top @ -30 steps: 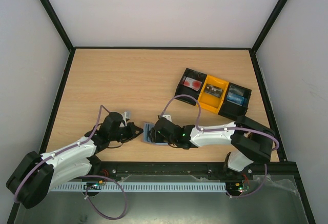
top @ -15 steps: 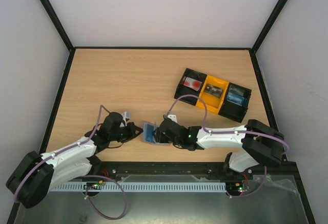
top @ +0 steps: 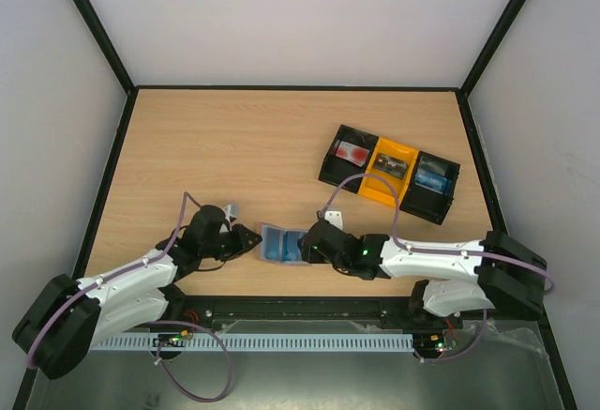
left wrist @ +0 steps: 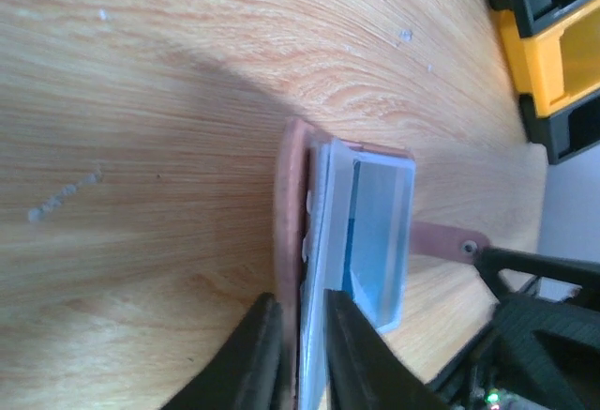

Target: Take the credit cards out of the card holder

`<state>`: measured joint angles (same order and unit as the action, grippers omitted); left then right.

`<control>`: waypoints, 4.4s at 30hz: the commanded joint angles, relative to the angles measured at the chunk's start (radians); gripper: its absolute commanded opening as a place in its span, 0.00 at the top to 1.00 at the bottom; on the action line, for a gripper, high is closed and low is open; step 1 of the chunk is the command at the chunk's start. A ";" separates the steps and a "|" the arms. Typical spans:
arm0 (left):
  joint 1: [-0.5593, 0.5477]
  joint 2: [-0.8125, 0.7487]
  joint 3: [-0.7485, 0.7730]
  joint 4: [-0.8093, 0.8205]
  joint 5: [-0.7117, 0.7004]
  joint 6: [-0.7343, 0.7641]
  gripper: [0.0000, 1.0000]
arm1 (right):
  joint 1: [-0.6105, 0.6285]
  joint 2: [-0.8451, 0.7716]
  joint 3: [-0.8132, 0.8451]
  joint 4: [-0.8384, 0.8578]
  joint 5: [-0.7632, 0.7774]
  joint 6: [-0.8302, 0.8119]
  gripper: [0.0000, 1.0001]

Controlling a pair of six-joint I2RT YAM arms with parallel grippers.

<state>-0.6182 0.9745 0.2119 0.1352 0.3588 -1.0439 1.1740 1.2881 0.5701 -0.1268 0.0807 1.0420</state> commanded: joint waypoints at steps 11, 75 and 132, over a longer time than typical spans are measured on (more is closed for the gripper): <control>-0.003 -0.107 0.057 -0.184 -0.087 0.006 0.48 | 0.004 -0.012 0.002 0.138 -0.035 -0.019 0.56; -0.189 0.435 0.084 0.393 -0.018 -0.050 0.85 | -0.014 0.189 -0.133 0.263 -0.042 0.041 0.78; -0.149 0.414 0.060 0.405 0.011 -0.034 0.78 | -0.014 0.220 -0.132 0.277 -0.062 0.040 0.78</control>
<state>-0.7708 1.3533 0.2577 0.4946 0.3496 -1.0809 1.1641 1.4685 0.4664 0.2546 0.0284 1.0813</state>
